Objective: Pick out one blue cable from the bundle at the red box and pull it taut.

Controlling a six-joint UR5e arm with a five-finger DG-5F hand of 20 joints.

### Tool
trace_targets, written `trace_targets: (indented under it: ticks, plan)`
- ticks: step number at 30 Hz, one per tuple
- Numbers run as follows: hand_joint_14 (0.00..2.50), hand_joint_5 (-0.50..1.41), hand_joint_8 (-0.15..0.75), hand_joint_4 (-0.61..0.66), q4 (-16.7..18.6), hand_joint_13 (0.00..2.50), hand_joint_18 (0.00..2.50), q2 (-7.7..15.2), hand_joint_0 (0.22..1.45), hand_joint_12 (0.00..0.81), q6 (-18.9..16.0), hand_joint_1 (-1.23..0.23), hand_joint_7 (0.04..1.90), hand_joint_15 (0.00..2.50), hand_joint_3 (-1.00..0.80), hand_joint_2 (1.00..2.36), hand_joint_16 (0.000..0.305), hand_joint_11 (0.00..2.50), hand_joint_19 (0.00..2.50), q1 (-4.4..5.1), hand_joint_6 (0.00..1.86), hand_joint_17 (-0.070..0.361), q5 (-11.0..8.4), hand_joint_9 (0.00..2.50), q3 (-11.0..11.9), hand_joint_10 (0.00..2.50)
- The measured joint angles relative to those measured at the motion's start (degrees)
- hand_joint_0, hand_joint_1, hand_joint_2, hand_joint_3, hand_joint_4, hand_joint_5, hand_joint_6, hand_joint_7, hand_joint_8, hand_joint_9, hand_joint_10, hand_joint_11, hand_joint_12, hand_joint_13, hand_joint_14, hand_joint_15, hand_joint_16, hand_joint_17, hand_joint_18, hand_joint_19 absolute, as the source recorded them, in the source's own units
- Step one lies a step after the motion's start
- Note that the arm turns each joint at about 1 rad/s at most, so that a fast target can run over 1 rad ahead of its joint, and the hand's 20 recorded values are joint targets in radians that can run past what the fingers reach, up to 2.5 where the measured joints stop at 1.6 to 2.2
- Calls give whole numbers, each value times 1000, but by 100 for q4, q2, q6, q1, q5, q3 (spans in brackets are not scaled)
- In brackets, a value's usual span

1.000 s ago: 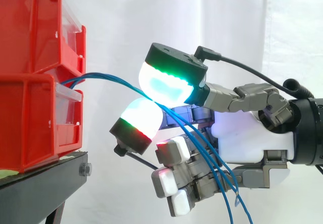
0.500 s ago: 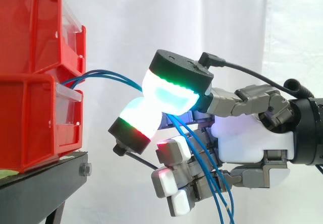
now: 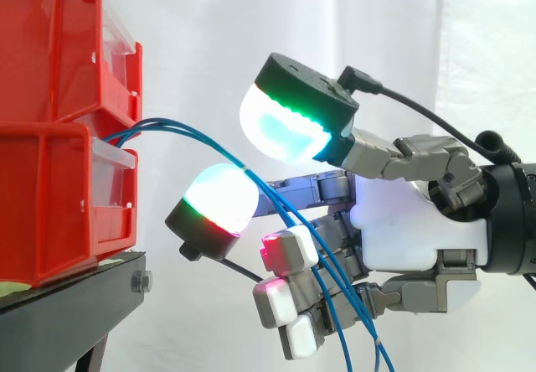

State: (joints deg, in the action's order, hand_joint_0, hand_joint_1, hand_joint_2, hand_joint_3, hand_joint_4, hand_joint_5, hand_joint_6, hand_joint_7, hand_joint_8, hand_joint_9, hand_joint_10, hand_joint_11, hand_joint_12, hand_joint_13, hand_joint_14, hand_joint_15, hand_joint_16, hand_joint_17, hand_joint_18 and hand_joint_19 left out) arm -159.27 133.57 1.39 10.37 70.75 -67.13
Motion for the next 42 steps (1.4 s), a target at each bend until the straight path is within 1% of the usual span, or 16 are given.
trace_targets:
  ticks: [3,5,9,16,18,20,23,25,27,28,32,36,38,39,41,42]
  plan:
    - [26,-99,296,39,0,1013,844,-2,574,370,-4,-557,890,670,-500,1000,51,861,695,-1,881,116,0,1219,2,33]
    - [27,-94,296,10,1,1009,835,-1,600,370,-6,-593,902,664,-479,1001,51,859,702,0,890,114,0,1221,4,34]
    - [26,-90,300,17,1,1012,838,-4,602,373,-7,-678,942,666,-307,1016,51,873,704,0,902,114,0,1227,5,33]
    - [25,-89,316,26,1,1024,865,-4,609,381,-7,-776,968,667,-193,1019,52,883,688,-1,914,118,0,1229,7,33]
    - [26,-96,308,18,1,1018,859,-5,641,378,-7,-826,968,667,-166,1022,52,885,685,0,926,116,0,1212,8,32]
    - [25,-98,306,14,1,1020,861,-5,648,375,-7,-831,969,672,-160,1023,51,882,684,-1,929,116,0,1210,13,32]
    - [27,-101,304,21,1,1020,865,-6,658,376,-6,-831,933,667,-195,1022,52,878,682,0,935,116,0,1207,14,33]
    - [27,-103,302,42,1,1019,867,-6,650,375,-3,-819,896,667,-291,1017,52,878,682,0,934,116,0,1206,14,34]
    - [27,-101,301,53,-1,1021,865,-6,613,375,-1,-763,856,663,-478,1002,51,872,696,0,929,116,0,1207,14,35]
    - [27,-101,299,56,-3,1021,866,-5,608,374,0,-745,850,658,-498,1000,52,870,696,0,928,116,0,1208,14,34]
    - [26,-98,316,80,-4,1031,882,-4,507,397,2,-641,870,657,-500,1000,56,851,685,0,897,126,0,1213,15,34]
    - [24,-97,327,96,-2,1047,899,-2,461,414,2,-625,854,654,-500,1000,60,839,669,0,887,136,-3,1224,15,29]
    - [23,-99,324,93,0,1039,884,0,483,405,2,-693,865,649,-500,1000,58,836,672,1,886,130,-6,1218,15,31]
    - [24,-101,308,79,0,1024,851,1,546,384,2,-720,887,667,-500,1000,54,849,693,2,885,121,-6,1213,15,33]
    - [25,-96,301,55,0,1020,845,1,601,372,4,-717,932,669,-485,1001,51,864,701,2,891,116,-8,1215,16,33]
    - [26,-92,300,32,0,1022,847,1,609,374,4,-719,930,665,-384,1011,52,861,702,2,904,116,-8,1224,16,35]
